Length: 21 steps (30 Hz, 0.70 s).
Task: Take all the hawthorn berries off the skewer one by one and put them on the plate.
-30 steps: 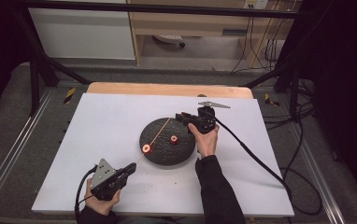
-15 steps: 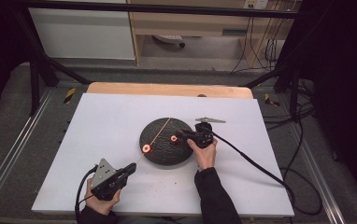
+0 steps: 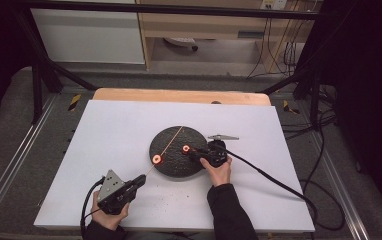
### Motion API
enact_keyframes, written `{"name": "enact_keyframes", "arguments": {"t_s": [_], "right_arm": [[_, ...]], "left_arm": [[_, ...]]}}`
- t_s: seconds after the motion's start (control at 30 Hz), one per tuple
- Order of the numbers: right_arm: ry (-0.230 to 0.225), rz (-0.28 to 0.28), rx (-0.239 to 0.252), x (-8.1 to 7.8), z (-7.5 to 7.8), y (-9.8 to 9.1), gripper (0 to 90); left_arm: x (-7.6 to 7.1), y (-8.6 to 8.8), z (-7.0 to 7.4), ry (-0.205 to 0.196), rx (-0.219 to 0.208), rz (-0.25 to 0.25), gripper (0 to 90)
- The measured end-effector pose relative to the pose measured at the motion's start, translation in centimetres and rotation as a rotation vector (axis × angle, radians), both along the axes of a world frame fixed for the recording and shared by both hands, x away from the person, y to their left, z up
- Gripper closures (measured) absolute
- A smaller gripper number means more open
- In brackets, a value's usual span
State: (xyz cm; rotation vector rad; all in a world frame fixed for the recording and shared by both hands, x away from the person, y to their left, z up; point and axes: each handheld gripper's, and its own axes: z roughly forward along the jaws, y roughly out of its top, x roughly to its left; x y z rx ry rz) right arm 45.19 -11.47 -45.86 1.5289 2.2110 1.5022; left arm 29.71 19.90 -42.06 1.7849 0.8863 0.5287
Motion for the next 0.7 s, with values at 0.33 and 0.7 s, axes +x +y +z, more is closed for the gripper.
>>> {"name": "enact_keyframes", "arguments": {"t_s": [0.33, 0.7], "right_arm": [[-0.059, 0.009, -0.017, -0.6, 1.3, -0.4, 47.3], [-0.127, 0.067, -0.020, -2.3, 3.6, -1.1, 18.2]], "left_arm": [[0.0, 0.0, 0.0, -0.001, 0.004, 0.000, 88.4], [0.1, -0.1, -0.1, 0.002, 0.006, 0.002, 88.4]]}}
